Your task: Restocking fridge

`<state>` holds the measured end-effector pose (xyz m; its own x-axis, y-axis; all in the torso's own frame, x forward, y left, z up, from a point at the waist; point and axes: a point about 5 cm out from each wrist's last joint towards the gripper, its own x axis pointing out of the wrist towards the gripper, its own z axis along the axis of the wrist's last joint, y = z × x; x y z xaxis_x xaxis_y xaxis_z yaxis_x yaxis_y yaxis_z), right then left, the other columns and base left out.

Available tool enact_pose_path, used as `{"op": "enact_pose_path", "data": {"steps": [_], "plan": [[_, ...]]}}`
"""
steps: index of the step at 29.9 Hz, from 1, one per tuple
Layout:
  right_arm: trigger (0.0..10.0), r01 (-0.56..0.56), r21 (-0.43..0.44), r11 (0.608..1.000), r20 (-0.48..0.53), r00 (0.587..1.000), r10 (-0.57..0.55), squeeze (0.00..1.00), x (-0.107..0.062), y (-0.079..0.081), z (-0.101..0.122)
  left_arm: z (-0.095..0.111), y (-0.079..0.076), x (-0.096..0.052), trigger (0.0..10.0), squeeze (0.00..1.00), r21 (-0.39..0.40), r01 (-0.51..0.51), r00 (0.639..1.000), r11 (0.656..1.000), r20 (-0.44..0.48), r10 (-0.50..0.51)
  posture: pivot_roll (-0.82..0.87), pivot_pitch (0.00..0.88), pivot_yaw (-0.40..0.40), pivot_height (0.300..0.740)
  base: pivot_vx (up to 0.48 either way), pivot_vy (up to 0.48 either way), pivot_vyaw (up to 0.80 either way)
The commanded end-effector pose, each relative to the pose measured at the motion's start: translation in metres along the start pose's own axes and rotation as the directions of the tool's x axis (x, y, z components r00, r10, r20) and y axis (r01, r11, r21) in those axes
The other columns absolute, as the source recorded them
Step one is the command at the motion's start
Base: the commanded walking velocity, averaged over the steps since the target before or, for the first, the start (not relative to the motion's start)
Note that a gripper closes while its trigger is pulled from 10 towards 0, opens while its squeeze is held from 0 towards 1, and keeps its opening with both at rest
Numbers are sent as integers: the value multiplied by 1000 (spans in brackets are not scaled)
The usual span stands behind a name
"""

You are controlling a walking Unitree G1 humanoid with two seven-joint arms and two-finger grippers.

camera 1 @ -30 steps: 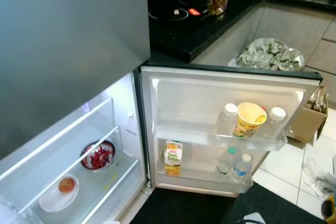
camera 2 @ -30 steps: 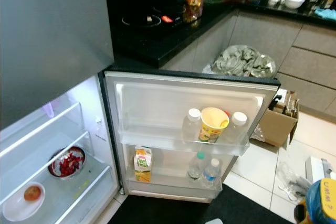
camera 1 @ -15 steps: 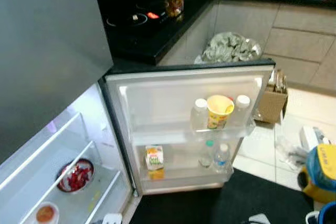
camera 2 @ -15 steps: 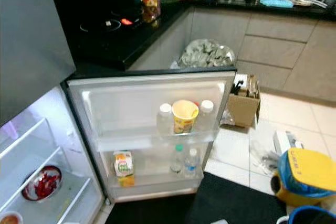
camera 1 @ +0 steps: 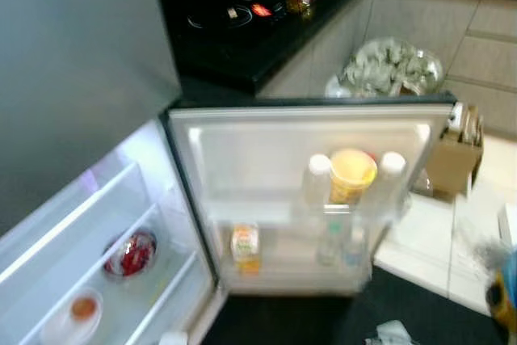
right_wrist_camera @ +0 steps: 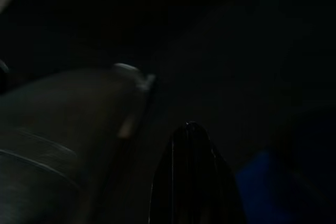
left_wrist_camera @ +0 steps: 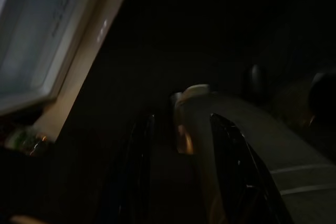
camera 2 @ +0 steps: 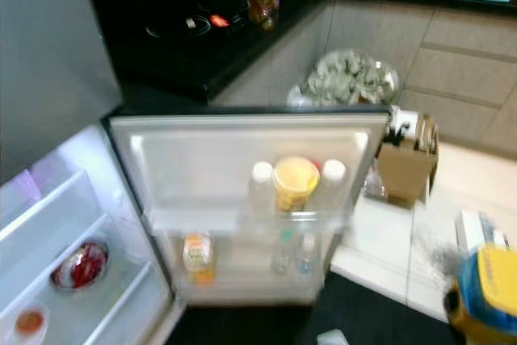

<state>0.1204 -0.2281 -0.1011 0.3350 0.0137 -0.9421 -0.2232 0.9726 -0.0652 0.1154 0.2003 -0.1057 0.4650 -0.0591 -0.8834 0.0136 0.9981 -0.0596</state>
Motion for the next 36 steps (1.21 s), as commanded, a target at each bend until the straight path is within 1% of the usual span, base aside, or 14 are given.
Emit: {"op": "enact_pose_path", "data": {"steps": [1, 10, 25, 36], "plan": [[10000, -16, 4, 1000, 24, 1000, 16, 0, 1, 5, 4, -9, 5, -3, 10000, 0, -5, -12, 999, 1000, -31, 12, -28, 16, 31, 740, 0, -472, 0], [10000, -31, 11, 999, 39, 999, 31, 0, 1, 5, 7, -9, 4, -3, 10000, 0, 1, -5, 999, 1000, -33, 5, -31, 16, 33, 740, 0, -477, 0], [10000, -66, 21, 998, 43, 997, 65, 0, 1, 9, 5, -9, 3, -2, 10000, 0, -2, -1, 999, 1000, -33, 1, -32, 19, 36, 740, 0, -480, 746], [10000, -75, 27, 997, 44, 996, 74, 0, 1, 9, 4, -8, 3, -2, 10000, 0, -21, -12, 1000, 1000, -25, 11, -36, 18, 36, 740, 0, -27, 784]]}}
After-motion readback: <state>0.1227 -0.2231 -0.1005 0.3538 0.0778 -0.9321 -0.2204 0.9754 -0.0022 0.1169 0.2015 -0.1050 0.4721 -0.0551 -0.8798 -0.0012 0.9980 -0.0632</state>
